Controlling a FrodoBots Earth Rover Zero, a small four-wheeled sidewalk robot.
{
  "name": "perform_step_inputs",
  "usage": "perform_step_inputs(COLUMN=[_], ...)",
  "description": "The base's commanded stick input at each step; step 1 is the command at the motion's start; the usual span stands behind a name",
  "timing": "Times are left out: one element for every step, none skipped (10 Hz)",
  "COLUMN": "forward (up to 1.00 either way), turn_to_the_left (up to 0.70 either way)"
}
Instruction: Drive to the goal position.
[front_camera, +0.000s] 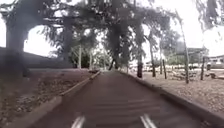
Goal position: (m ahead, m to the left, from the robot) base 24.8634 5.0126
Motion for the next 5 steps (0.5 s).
perform_step_inputs(forward=[1.0,1.0,1.0,1.0,1.0], turn_to_the_left=[0.0,0.0,0.0,0.0,0.0])
